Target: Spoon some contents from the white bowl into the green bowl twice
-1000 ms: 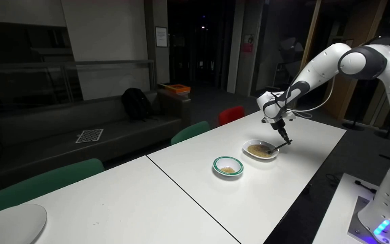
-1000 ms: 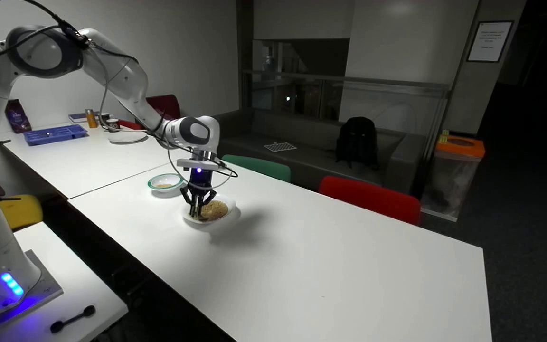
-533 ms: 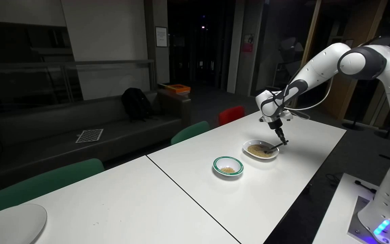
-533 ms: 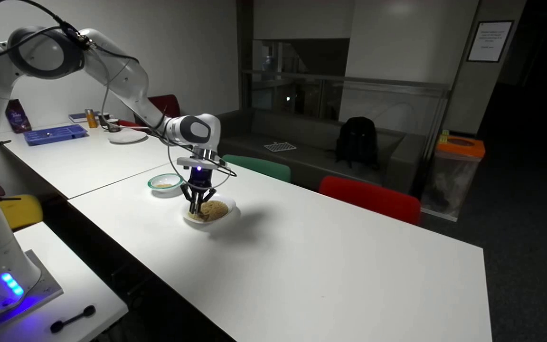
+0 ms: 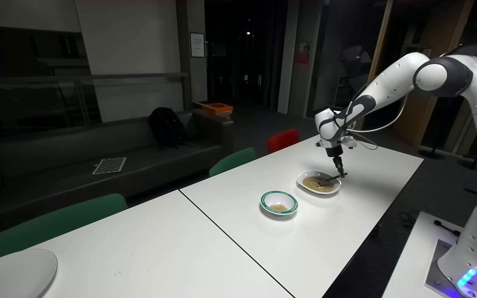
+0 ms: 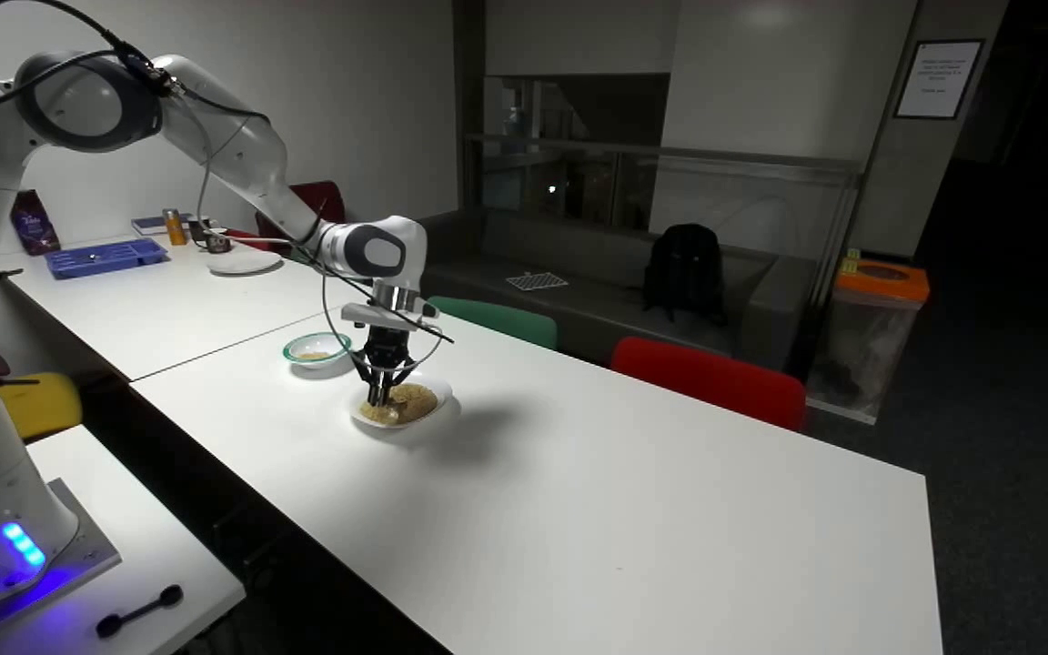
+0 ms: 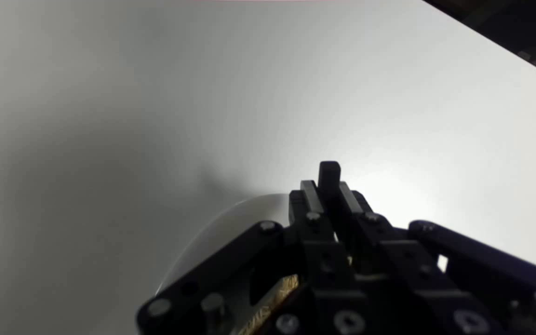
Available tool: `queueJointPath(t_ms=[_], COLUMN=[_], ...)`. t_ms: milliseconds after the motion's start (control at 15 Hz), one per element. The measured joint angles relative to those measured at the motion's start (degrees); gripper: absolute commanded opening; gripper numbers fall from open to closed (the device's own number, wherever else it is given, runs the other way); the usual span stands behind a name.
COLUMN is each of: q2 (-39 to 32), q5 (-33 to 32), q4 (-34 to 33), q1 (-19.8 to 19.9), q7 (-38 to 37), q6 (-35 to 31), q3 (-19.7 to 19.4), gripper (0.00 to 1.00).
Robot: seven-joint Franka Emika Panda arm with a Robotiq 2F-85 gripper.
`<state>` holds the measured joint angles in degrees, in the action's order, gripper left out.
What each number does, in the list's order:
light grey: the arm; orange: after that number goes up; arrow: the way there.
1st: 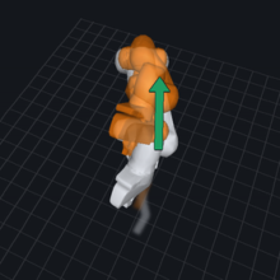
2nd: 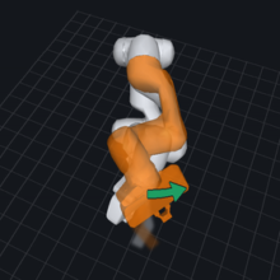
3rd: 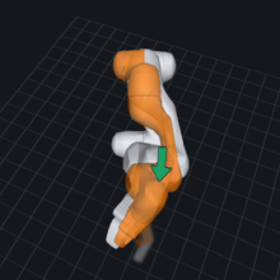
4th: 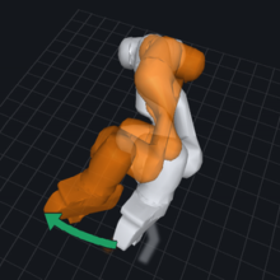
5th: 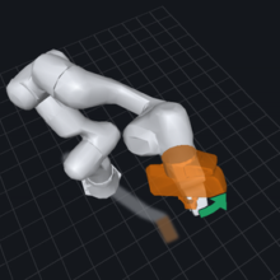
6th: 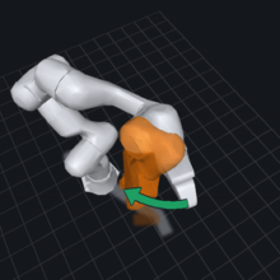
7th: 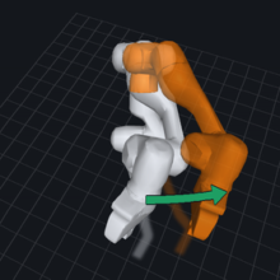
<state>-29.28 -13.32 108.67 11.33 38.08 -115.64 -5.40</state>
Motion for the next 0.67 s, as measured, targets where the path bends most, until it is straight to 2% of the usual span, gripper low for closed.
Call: queueJointPath(t_ms=[667], q2=[0.0], q5=[4.2], q4=[1.3], q1=[1.9], q7=[3.6], q6=[-6.6], q3=[0.4], gripper=[0.03])
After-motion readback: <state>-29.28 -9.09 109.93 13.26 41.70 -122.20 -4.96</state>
